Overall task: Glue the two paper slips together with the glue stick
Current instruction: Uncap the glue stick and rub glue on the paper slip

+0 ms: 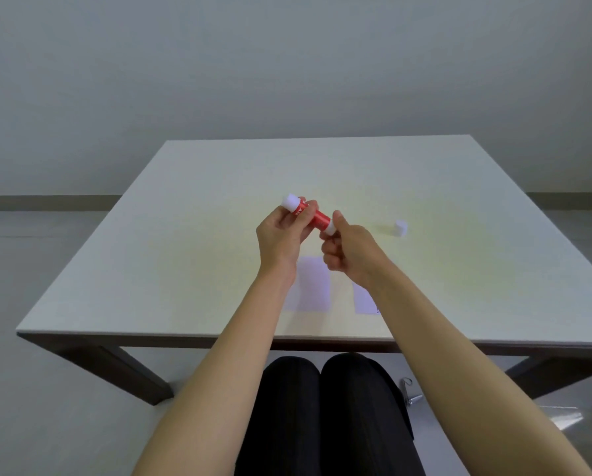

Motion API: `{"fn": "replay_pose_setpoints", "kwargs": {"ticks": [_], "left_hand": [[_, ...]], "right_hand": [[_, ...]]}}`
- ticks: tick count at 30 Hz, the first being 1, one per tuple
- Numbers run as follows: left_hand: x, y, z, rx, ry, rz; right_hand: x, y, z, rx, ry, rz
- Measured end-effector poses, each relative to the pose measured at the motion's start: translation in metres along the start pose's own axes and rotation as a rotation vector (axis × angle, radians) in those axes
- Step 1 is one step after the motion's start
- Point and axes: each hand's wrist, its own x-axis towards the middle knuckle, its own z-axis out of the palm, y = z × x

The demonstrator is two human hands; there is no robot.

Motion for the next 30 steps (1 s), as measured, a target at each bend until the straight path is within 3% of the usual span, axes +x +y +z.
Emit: {"fn": "replay_pose_setpoints", "kwargs": {"ticks": [2,4,8,12,15,18,22,24,28,30], "left_hand": [[-0.002,-0.002,0.001,0.016,-0.025,0.007],[-0.002,-0.004,0.000,-0.015,-0.007,0.004],[0.002,-0.004,-0.003,-0.055,0.017,0.017],[0.000,-0.005,0.001,-0.001,-0.052,0.025],[0.002,-0.004,0.000,-0.047,-0.039,0.027],[0.006,-0.002,-0.003,-0.073,-0.034,0.027],[0.004,-0.002,-0.004,-0.040,-0.074,0.028],[0.003,-0.002,-0.006,-0.063,-0.080,0.021],[0.005,-0.004,-0.008,-0.074,-0.071,0.014],[0.005,-0.005,-0.009,-0.062,-0.089,0.004]], "right_hand": [[0.000,0.000,0.001,-0.042,0.069,0.067],[0.000,0.001,-0.003,-0.104,0.078,0.009],[-0.002,0.002,-0.010,0.092,-0.088,-0.172],[-0.003,0.000,-0.005,0.079,0.077,0.086],[-0.004,0.000,-0.004,-0.034,0.077,-0.014],[-0.006,0.002,-0.003,0.097,-0.052,-0.163],[-0.004,-0.003,-0.001,-0.031,0.054,0.014],[-0.004,-0.002,0.000,-0.097,0.072,-0.004],[-0.004,0.003,-0.001,0.064,-0.066,-0.213],[-0.002,0.002,-0.002,0.112,-0.034,-0.117]]}}
